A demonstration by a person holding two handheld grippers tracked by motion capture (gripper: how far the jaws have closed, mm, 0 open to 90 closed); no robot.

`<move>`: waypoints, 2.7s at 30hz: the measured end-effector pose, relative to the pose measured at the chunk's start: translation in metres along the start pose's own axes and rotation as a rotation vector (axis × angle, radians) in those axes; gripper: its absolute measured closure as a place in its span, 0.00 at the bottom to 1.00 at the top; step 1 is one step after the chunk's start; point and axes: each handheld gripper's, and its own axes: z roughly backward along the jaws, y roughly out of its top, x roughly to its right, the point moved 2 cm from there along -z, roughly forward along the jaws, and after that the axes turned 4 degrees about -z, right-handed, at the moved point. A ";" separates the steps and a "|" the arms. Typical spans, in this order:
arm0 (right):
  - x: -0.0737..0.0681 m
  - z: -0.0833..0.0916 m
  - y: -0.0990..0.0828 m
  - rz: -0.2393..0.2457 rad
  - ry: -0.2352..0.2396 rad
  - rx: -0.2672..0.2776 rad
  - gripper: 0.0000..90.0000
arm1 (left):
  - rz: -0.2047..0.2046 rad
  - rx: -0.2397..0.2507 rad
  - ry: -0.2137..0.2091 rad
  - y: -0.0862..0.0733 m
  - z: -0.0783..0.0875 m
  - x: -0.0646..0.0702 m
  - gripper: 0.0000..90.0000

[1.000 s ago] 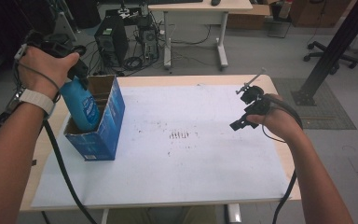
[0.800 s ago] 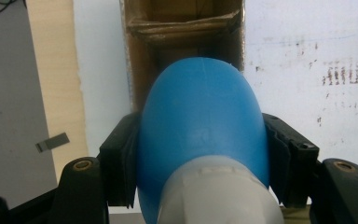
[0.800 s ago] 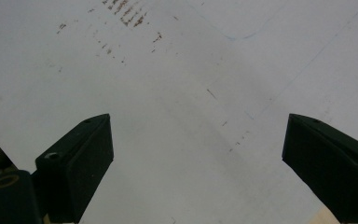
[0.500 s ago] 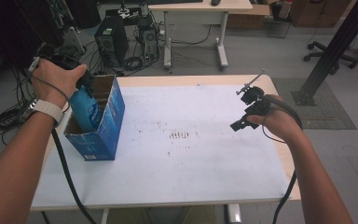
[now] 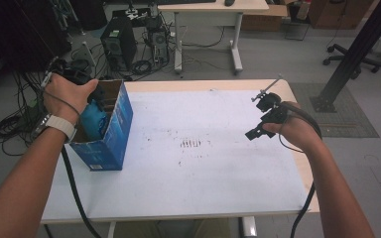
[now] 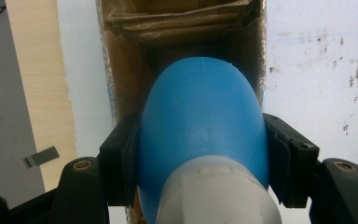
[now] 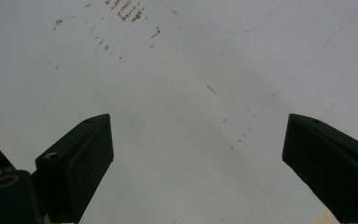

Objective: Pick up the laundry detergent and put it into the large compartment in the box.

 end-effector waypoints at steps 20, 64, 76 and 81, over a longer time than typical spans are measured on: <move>-0.001 -0.003 0.000 -0.005 -0.001 -0.010 0.10 | -0.003 -0.005 0.010 -0.003 -0.031 -0.001 0.42; -0.004 -0.009 0.002 -0.001 0.002 -0.021 0.10 | -0.019 -0.006 -0.010 -0.009 -0.060 -0.008 0.41; -0.004 -0.010 0.000 -0.004 0.005 -0.024 0.10 | -0.021 -0.016 -0.012 -0.009 -0.062 -0.012 0.39; -0.004 -0.010 0.000 -0.004 0.006 -0.024 0.10 | -0.025 -0.021 -0.020 -0.009 -0.063 -0.012 0.35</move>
